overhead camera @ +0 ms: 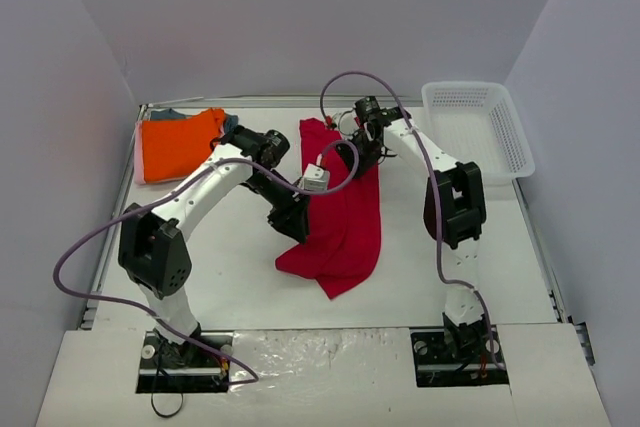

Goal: Fold and stack the t-shirts
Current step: Rotate the tshirt 90 degrees

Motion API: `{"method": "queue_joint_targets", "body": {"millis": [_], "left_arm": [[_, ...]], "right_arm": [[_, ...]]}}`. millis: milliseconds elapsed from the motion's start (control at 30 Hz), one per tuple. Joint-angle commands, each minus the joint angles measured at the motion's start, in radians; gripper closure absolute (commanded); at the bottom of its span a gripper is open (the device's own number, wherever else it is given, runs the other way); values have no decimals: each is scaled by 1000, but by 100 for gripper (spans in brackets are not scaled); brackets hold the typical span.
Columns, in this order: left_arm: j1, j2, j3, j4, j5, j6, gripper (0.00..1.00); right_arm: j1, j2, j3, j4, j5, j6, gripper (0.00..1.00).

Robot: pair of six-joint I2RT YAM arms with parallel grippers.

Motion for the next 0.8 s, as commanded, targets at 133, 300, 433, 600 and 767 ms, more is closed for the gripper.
{"method": "queue_joint_targets", "body": {"millis": [133, 300, 433, 600, 767], "left_arm": [[343, -44, 88, -335, 219, 47, 71], [540, 14, 126, -342, 193, 22, 74], [566, 45, 112, -292, 157, -2, 78], [572, 52, 97, -276, 185, 5, 79], [572, 33, 59, -256, 177, 4, 79]], "right_arm": [[55, -226, -231, -133, -83, -87, 67], [105, -298, -374, -233, -71, -154, 68], [102, -300, -434, -205, -37, -155, 79], [114, -193, -362, -205, -78, -151, 85], [132, -81, -279, -213, -92, -154, 88]]}}
